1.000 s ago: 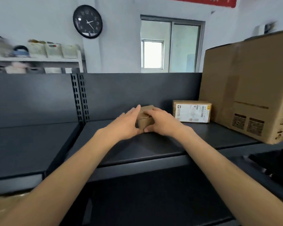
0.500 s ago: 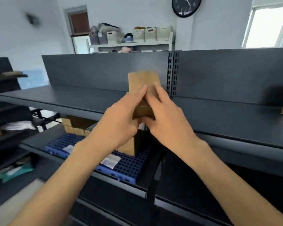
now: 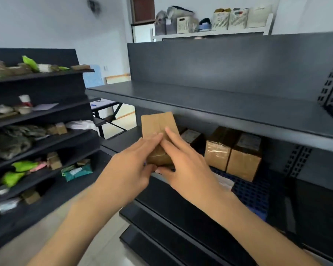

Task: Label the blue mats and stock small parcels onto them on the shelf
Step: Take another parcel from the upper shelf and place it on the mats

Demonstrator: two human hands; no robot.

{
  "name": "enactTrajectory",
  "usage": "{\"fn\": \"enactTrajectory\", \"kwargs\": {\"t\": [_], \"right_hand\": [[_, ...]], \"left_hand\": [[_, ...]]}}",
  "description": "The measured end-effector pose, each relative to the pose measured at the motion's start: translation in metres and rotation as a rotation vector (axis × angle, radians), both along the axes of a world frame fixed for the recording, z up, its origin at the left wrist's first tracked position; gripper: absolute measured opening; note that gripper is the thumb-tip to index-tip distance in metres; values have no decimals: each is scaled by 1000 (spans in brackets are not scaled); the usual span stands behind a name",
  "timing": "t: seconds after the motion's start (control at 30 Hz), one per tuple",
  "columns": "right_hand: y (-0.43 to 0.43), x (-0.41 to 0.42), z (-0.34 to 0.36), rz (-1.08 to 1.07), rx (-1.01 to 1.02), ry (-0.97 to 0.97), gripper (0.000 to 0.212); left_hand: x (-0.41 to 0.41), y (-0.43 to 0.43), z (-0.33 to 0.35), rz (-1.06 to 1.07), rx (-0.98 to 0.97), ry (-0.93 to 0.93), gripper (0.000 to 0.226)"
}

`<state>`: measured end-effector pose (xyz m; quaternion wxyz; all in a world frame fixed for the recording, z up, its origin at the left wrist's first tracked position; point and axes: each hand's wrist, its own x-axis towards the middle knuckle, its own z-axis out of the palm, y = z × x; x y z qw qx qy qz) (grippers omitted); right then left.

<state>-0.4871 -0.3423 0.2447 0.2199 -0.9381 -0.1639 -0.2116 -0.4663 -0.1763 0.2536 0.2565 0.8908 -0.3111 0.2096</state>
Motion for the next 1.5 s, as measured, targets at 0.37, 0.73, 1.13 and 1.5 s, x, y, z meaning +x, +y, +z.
{"fn": "enactTrajectory", "kwargs": {"t": [0.37, 0.73, 1.13, 1.5], "right_hand": [[42, 141, -71, -265, 35, 128, 74], [-12, 307, -105, -554, 81, 88, 81], [-18, 374, -119, -698, 93, 365, 71], [3, 381, -117, -835, 119, 425, 30]], "left_hand": [[171, 24, -70, -246, -41, 241, 77], [375, -21, -96, -327, 75, -44, 71], [498, -34, -126, -364, 410, 4, 54], [526, -34, -136, -626, 302, 30, 29]]}}
